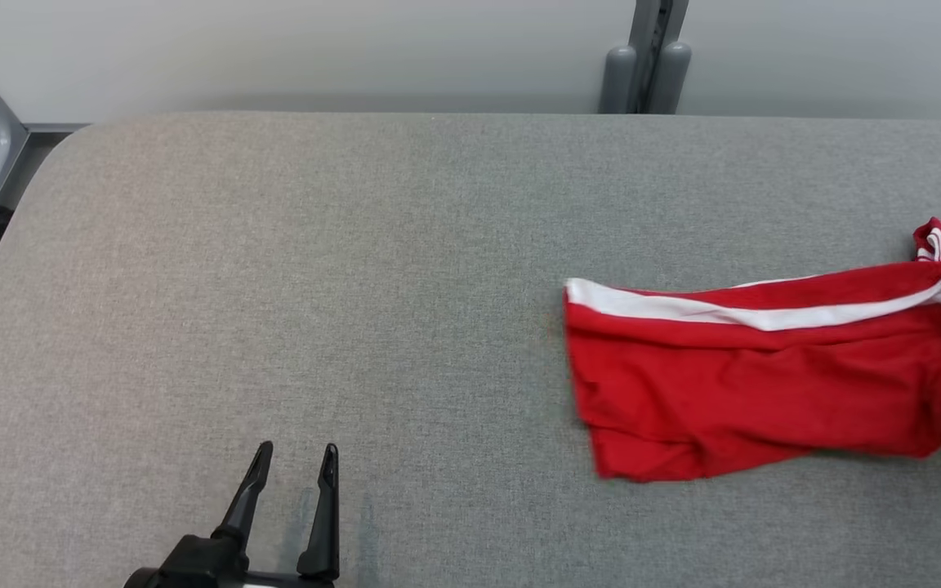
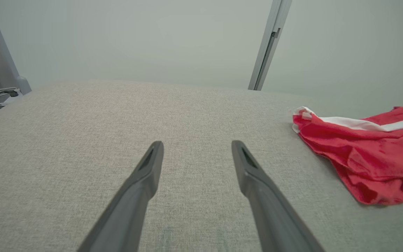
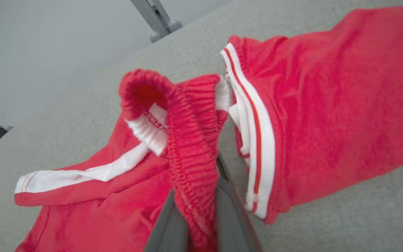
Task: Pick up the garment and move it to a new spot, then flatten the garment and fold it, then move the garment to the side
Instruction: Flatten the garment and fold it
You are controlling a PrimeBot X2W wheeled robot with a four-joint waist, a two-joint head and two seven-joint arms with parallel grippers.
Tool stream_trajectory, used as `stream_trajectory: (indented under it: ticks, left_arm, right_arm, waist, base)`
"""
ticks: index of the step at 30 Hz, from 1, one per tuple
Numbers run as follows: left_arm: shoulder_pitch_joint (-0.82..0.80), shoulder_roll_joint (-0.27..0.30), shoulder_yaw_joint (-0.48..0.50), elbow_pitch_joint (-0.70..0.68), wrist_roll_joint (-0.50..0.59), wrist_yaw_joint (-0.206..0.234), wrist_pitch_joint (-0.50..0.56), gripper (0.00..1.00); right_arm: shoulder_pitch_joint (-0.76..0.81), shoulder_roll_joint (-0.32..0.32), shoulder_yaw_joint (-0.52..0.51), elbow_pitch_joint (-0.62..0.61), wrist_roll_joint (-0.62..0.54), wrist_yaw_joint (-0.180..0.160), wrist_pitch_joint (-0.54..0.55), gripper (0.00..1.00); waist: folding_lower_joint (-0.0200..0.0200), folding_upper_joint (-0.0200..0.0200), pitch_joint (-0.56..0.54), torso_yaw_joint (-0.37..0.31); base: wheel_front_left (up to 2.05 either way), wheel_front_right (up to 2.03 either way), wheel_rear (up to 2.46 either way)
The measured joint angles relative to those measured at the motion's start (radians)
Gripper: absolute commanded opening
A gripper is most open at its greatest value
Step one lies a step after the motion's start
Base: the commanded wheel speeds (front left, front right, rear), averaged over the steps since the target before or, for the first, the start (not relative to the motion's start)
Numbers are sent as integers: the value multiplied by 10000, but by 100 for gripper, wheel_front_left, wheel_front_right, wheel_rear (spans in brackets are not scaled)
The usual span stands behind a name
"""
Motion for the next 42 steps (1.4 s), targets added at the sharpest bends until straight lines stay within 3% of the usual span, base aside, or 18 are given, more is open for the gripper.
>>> stream_trajectory:
  ticks: [3, 6, 9, 12, 16, 19, 22, 33, 35, 36, 37, 42]
  left_arm:
    - [115, -6, -25, 29, -82, 15, -2, 100]
    - [142, 0, -29, 27, -180, 61, -2, 100]
    - [184, 2, -50, 54, -222, 102, -2, 100]
    - [169, -6, -128, 148, -224, 88, -2, 100]
    - [102, -2, -196, 245, -171, 90, -2, 100]
    - [28, -2, -293, 341, -144, 63, -2, 100]
    - [16, -4, -374, 430, -75, 29, -2, 100]
    - [138, 0, -474, 621, -71, 31, -2, 100]
    - [140, -6, -508, 642, -75, 33, -2, 100]
    - [140, -4, -525, 652, -77, 35, -2, 100]
    - [143, -4, -533, 663, -79, 36, -2, 100]
    - [345, 0, -410, 694, -90, 58, -2, 100]
  right_arm:
    - [97, -397, -380, -886, 433, -2, 169, 0]
    - [458, -226, -176, -2303, 608, 0, 685, 0]
    - [898, 336, 339, -3549, 196, 0, 1076, 0]
    - [1025, 1490, 675, -4057, -393, 0, 1126, 0]
    - [790, 3258, 805, -3473, -1764, 0, 677, 0]
    - [361, 3998, 805, -2612, -2591, 0, 240, 0]
    - [9, 4123, 901, -1881, -2849, -2, -169, 0]
    - [-689, 4169, 2640, -426, -1722, 0, -1283, 0]
    - [-781, 4163, 2857, -176, -1639, -2, -1446, 32]
    - [-809, 4163, 3007, -104, -1634, -2, -1530, 55]
    - [-837, 4163, 3170, -42, -1641, -2, -1634, 100]
    - [-881, 4172, 3626, -146, -1960, 0, -2190, 100]
  waist:
    - [0, 0, -124, -33]
    - [0, 0, -176, -56]
    - [0, 0, -112, -123]
    - [0, 0, -20, -181]
    - [0, 0, 87, -216]
    - [0, 0, 96, -145]
    - [0, 0, 61, -33]
    - [0, 0, -148, 168]
    - [0, 0, -178, 153]
    - [0, 0, -198, 147]
    - [0, 0, -225, 138]
    - [0, 0, -427, -18]
  base:
    - [0, 0, 0]
    - [0, 0, 0]
    - [0, 0, 0]
    - [0, 0, 0]
    - [0, 0, 0]
    - [0, 0, 0]
    - [0, 0, 0]
    - [0, 0, 0]
    - [0, 0, 0]
    - [0, 0, 0]
    - [0, 0, 0]
    - [0, 0, 0]
